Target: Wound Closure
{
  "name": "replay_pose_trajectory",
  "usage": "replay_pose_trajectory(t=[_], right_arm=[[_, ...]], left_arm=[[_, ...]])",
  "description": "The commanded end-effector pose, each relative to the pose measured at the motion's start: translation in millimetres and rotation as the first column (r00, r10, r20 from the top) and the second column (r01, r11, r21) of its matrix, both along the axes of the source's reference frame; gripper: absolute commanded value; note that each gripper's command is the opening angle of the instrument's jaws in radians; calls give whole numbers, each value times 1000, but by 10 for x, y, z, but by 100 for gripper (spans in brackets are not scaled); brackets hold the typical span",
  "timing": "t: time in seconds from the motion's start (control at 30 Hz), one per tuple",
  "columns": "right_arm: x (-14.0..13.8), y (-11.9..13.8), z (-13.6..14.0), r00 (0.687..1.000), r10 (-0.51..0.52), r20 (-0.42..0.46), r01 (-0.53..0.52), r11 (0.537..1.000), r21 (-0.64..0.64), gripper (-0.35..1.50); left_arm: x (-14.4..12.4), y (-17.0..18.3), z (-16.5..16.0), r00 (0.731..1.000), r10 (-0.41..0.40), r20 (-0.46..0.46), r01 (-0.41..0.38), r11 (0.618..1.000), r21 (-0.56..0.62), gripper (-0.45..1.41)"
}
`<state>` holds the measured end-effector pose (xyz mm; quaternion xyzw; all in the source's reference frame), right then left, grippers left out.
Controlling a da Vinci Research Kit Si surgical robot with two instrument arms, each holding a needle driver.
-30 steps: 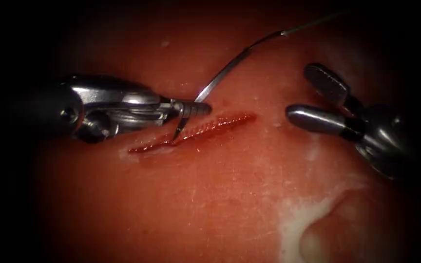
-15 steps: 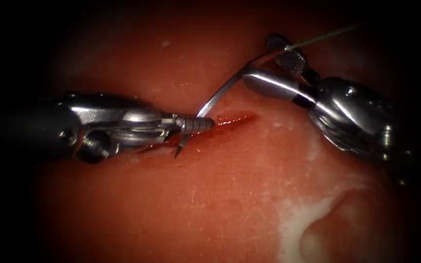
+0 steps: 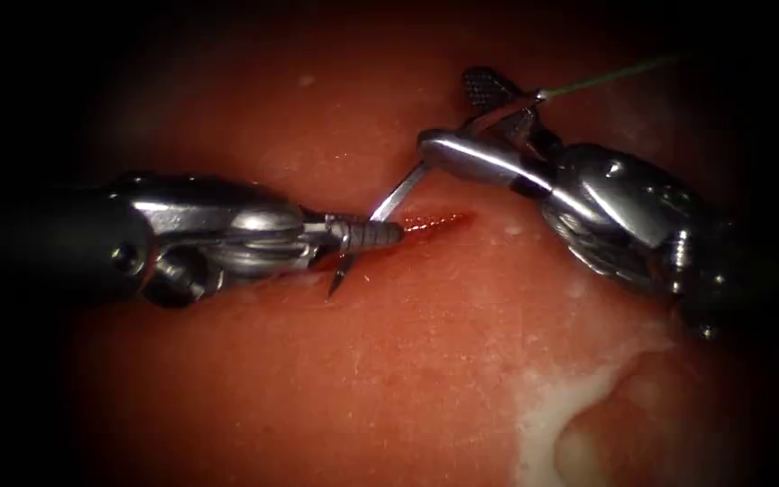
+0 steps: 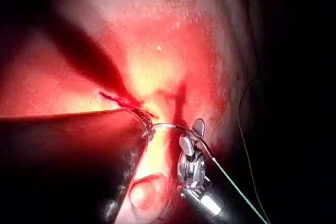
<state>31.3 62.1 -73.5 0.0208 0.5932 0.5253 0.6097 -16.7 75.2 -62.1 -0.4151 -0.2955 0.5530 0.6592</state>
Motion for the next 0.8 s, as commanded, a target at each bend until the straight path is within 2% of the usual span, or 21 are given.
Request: replay_pose_trajectory(t=[0.03, 0.07, 0.13, 0.17, 0.37, 0.4, 0.47, 0.5, 0.53, 0.6, 0.8], right_arm=[[8, -3, 4, 1000, -2, -12, 2, 1000, 5, 88], [8, -4, 5, 1000, -3, -17, 3, 1000, 8, 83], [7, -5, 7, 999, -14, -30, 14, 1000, 16, -18], [6, -6, 7, 999, -18, -32, 18, 1000, 16, -35], [5, -4, 5, 999, -28, -32, 29, 999, 23, -35], [5, -4, 5, 999, -36, -37, 37, 999, 23, -35], [6, -3, 4, 997, -54, -53, 55, 998, 27, -35], [6, -3, 4, 997, -64, -53, 66, 998, 24, -35], [7, -3, 5, 991, -112, -75, 113, 993, 18, -35], [8, -3, 4, 987, -141, -82, 142, 990, 9, -35], [8, -4, 2, 980, -177, -86, 179, 984, 7, -35]], left_arm=[[-6, -1, 5, 1000, 3, 3, -3, 1000, -5, -35], [-6, -2, 5, 1000, 3, 3, -3, 1000, -5, -35], [-6, -2, 5, 1000, 5, 5, -5, 1000, -4, -35], [-6, -2, 5, 1000, 5, 5, -5, 1000, -4, -35], [-8, 0, 5, 999, 35, 16, -34, 999, -25, -34], [-9, 3, 5, 996, 83, 25, -81, 994, -71, 17], [-10, 10, 3, 991, 129, 24, -123, 979, -164, 58], [-11, 13, 2, 990, 142, 20, -135, 971, -196, 62], [-13, 19, 0, 986, 165, 39, -150, 956, -252, 69], [-13, 23, -4, 973, 212, 95, -175, 936, -304, 78], [-7, 27, -13, 944, 295, 151, -204, 876, -436, 79]])
